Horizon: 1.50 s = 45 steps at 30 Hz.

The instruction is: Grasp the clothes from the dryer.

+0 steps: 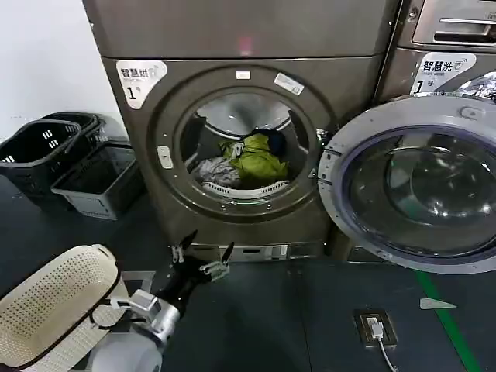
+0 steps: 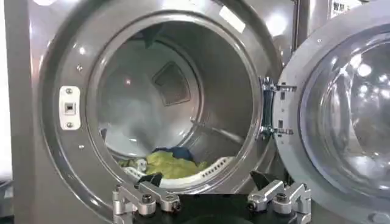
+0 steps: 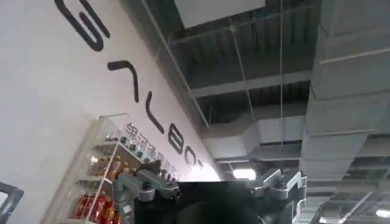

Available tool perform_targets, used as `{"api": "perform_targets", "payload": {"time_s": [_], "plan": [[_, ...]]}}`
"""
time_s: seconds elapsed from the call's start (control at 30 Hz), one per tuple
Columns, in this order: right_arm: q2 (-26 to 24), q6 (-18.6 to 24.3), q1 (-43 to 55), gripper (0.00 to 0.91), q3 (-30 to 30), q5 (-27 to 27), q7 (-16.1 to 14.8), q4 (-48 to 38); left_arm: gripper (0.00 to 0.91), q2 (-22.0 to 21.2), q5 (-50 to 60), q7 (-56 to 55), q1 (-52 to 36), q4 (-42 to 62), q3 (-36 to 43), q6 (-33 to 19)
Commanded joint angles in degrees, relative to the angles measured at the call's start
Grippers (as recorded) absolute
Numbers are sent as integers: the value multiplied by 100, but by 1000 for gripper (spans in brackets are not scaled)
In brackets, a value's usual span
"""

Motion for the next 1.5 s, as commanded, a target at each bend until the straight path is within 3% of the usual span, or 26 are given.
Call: {"api": "perform_targets", "payload": {"time_s": [0.03,1.5], "plan": [[-8,29,-2,907,12,-1,-9,-1,907,6,126,9,28,-24,4,11],[-17,37,49,907,-46,-40,-61,-9,907,-94,258,-15,51,-57,-13,22]]}}
